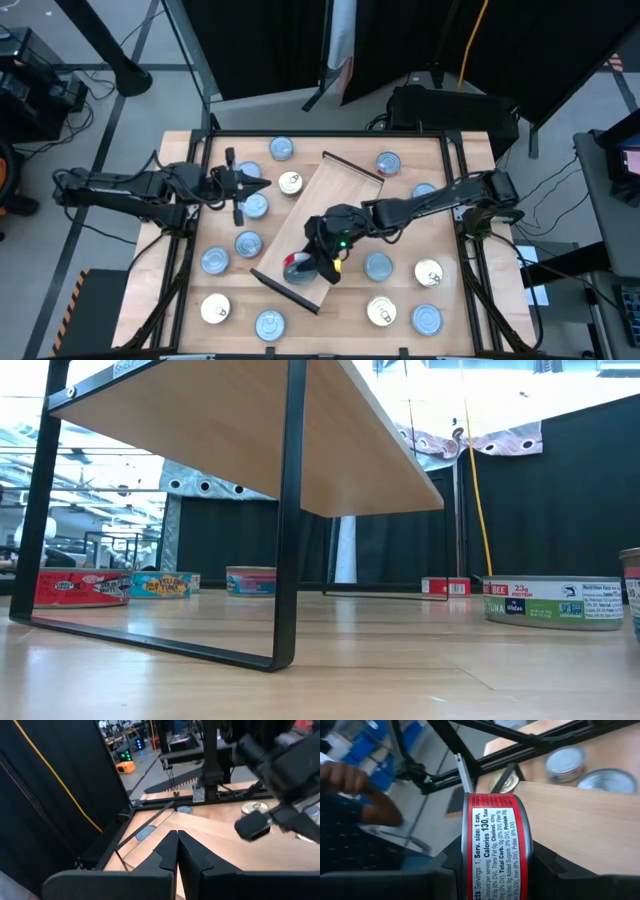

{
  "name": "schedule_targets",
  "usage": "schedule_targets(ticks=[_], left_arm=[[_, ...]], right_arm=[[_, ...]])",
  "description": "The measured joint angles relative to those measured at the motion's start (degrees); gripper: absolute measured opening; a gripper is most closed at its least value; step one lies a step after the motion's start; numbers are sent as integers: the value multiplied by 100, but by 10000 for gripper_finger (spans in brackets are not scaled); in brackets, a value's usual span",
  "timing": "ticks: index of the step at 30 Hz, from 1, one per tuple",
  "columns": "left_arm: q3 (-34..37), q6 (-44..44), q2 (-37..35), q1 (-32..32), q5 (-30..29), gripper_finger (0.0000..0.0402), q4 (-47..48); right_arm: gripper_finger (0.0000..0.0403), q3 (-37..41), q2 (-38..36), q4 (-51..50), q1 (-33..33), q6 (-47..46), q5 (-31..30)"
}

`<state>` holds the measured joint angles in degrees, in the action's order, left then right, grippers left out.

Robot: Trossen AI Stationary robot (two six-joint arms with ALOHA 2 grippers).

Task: Stack canned seafood by type on shelf
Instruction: Put the red tuna can on the shelf

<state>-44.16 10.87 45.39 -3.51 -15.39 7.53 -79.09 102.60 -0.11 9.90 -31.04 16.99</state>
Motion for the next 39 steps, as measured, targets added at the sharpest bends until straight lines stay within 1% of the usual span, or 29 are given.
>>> schedule_targets(ticks=[3, 6, 9, 12, 15, 23, 25, 28, 32, 39], left_arm=[[0, -3, -131, -1, 14, 12, 228], [0, -47, -212, 0, 18, 12, 363], [0, -50, -228, 0, 26, 12, 403], [0, -130, -228, 0, 28, 12, 428], [0, -144, -228, 0, 30, 12, 437], [0, -146, -228, -2, 32, 12, 443], [0, -147, -228, 0, 32, 12, 448], [0, -146, -228, 0, 32, 12, 452], [0, -146, -228, 0, 32, 12, 459], [0, -146, -228, 0, 34, 13, 458]], right_arm=[[127, 0, 125, 162, -63, -270, 517], [128, 0, 197, 228, -98, -434, 704], [128, 0, 247, 143, -123, -455, 630], [138, 0, 244, 5, -159, -414, 300], [170, 0, 239, -136, -207, -326, 237], [287, 0, 239, -183, -201, 12, 128], [308, 0, 239, -183, -202, 158, 107], [329, -2, 231, -369, -202, 398, 105], [335, -2, 231, -734, -195, 657, 107], [322, -2, 231, -714, -159, 622, 131]])
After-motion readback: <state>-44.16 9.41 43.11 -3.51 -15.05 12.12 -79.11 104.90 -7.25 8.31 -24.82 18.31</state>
